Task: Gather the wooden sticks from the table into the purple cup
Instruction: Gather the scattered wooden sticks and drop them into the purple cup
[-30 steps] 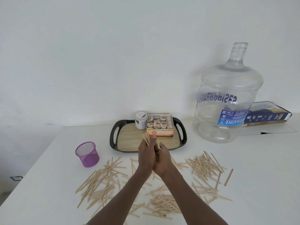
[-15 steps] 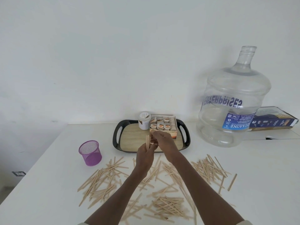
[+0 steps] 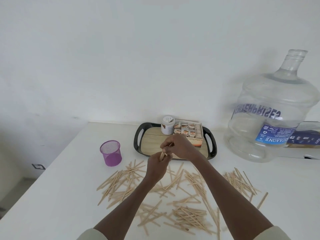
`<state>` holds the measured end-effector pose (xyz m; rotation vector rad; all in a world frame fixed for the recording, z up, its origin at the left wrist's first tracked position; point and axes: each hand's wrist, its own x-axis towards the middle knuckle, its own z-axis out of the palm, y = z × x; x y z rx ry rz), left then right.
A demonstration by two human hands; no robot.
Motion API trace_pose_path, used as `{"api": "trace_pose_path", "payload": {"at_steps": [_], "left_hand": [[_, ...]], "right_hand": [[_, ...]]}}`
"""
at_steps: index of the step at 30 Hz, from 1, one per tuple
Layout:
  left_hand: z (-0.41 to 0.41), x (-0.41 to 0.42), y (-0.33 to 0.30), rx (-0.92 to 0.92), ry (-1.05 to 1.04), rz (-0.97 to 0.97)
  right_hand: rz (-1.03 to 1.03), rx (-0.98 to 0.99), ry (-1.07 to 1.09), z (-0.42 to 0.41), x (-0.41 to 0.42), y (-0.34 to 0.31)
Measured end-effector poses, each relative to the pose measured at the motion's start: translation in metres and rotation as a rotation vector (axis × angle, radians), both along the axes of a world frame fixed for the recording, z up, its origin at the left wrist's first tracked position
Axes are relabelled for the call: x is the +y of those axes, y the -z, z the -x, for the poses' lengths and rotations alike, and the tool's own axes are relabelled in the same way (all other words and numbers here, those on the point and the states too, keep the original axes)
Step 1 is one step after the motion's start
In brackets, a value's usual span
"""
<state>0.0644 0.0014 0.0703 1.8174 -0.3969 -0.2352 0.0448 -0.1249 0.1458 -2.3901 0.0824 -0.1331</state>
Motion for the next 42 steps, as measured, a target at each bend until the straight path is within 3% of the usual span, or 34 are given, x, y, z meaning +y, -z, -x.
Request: {"api": "trace_pose_path", "payload": {"at_steps": [6, 11, 20, 27, 34, 42], "left_hand": [[-0.012, 0.026, 0.011, -0.02, -0.023, -0.019], [-0.028, 0.059, 0.027, 0.007, -0.192, -0.05], [-0.06, 0.128, 0.071, 0.122, -0.441, -0.087], [-0.072, 0.152, 0.09, 0.092, -0.439, -0.142], [-0.077, 0.162, 0.1, -0.006, -0.334, -0.264], [-0.083, 0.174, 0.101, -0.117, -0.269, -0.322]], "right_hand": [[0.086, 0.0, -0.033, -0.012, 0.024, 0.001], [0.066, -0.043, 0.016, -0.031, 0.041, -0.005], [0.016, -0.323, 0.117, -0.09, 0.1, 0.001], [0.136, -0.338, 0.041, -0.134, 0.15, 0.047], [0.323, -0.195, -0.022, -0.16, 0.165, 0.093], [0.344, -0.178, -0.122, -0.164, 0.166, 0.109]]}}
